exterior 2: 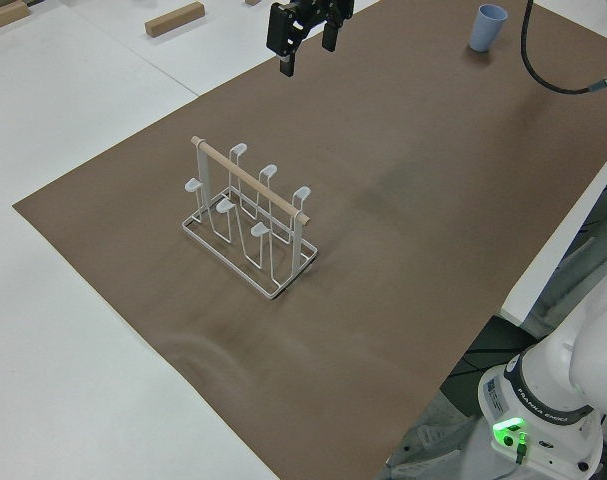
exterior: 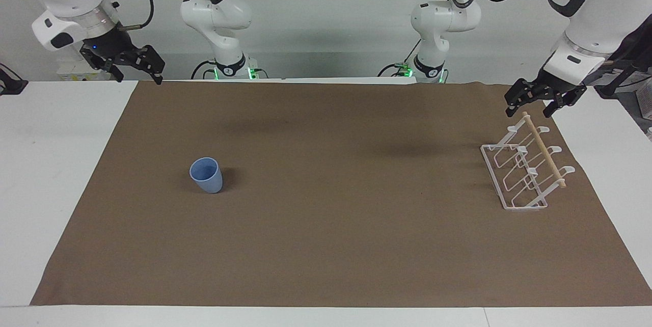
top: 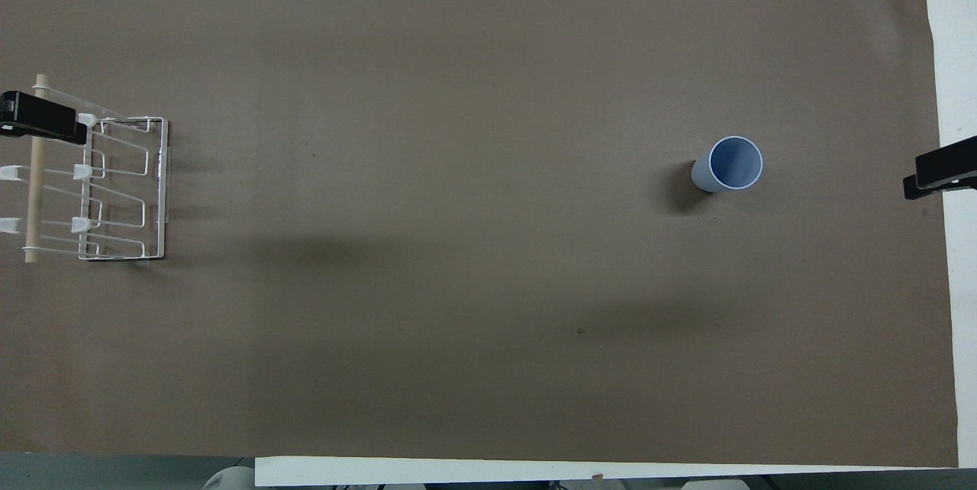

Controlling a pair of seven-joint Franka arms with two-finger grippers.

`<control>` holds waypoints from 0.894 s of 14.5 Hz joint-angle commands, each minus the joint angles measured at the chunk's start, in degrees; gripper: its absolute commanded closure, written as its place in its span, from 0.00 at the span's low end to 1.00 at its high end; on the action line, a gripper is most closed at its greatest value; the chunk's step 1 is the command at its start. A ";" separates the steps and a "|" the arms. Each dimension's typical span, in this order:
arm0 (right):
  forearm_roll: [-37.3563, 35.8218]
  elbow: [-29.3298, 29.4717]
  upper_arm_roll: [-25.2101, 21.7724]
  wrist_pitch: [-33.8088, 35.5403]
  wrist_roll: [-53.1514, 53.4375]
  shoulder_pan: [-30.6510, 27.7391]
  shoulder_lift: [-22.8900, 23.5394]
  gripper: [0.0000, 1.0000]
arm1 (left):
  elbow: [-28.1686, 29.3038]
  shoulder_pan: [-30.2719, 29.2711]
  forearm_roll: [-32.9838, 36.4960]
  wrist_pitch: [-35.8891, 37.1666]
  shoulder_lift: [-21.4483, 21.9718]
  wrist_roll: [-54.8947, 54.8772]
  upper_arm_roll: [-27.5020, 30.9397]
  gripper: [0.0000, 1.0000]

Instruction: Hang cup on cup holder

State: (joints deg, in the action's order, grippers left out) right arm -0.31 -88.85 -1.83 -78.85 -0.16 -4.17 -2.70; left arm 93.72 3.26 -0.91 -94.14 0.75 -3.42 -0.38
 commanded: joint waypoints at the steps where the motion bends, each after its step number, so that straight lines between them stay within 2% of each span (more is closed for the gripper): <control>1: -0.66 -1.07 0.33 -0.43 0.07 -0.40 -0.72 0.00 | 0.15 -0.88 0.56 0.98 0.92 0.52 -0.68 0.00; 5: -0.66 -3.16 0.34 -2.52 -2.11 -0.40 -1.25 0.00 | 0.15 -0.88 0.56 0.98 1.01 0.52 -0.59 0.00; 9: 0.22 -10.36 0.34 -11.74 -2.83 -0.57 -1.78 0.00 | 0.15 -0.80 0.65 0.72 1.01 0.34 -0.68 0.00; 11: 0.31 -15.81 0.42 -19.46 -2.57 0.12 -1.34 0.00 | 0.24 -0.79 0.65 0.98 1.18 0.34 -0.68 0.00; 13: 0.31 -17.24 0.51 -24.75 -2.65 0.74 2.59 0.00 | 0.41 -0.88 0.65 0.89 1.36 0.34 -0.68 0.00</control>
State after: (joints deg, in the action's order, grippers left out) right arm -0.27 -103.06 -1.51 -98.78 -1.65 -3.79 -2.04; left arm 93.72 3.24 -0.91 -94.11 0.94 -3.39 -0.34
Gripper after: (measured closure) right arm 0.000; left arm 0.000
